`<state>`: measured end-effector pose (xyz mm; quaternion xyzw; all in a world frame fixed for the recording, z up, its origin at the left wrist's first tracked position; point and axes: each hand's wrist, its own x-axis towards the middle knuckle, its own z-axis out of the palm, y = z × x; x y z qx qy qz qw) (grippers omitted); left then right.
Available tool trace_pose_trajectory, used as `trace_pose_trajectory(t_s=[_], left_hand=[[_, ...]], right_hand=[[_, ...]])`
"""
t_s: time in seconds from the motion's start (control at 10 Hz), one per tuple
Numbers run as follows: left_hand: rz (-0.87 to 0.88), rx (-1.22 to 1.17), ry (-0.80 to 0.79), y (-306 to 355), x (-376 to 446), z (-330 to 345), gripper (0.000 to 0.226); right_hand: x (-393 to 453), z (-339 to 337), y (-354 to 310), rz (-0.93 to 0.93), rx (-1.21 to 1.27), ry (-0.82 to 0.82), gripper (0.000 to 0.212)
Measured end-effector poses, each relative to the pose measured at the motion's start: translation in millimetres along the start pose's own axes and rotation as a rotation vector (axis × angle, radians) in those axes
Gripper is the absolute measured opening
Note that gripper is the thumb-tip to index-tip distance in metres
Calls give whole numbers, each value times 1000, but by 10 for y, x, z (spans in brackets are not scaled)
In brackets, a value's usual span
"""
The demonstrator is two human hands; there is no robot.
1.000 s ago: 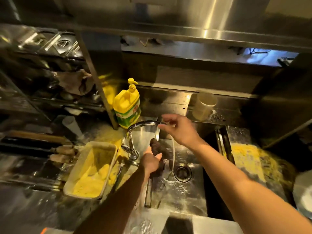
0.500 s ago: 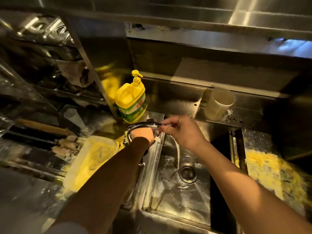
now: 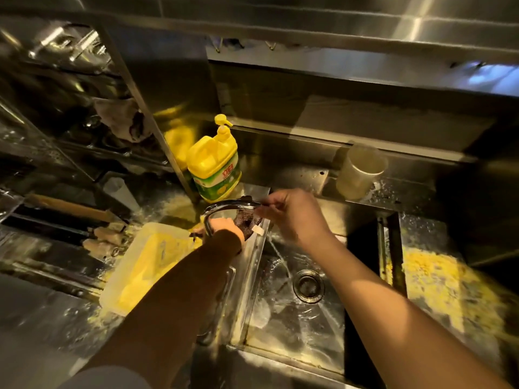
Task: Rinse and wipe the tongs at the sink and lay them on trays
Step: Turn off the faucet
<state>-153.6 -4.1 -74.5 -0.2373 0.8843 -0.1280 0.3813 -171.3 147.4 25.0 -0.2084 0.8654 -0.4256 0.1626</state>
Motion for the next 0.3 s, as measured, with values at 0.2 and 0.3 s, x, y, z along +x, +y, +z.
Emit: trace_pose_trajectory(t_s=[0.2, 0.3], left_hand=[[48, -320, 139, 122, -390, -76, 59], [184, -465, 224, 209, -594, -72, 49]], right_hand=[[-258, -116, -33, -83, -60, -6, 29], [-585, -368, -113, -41, 25, 38, 41]])
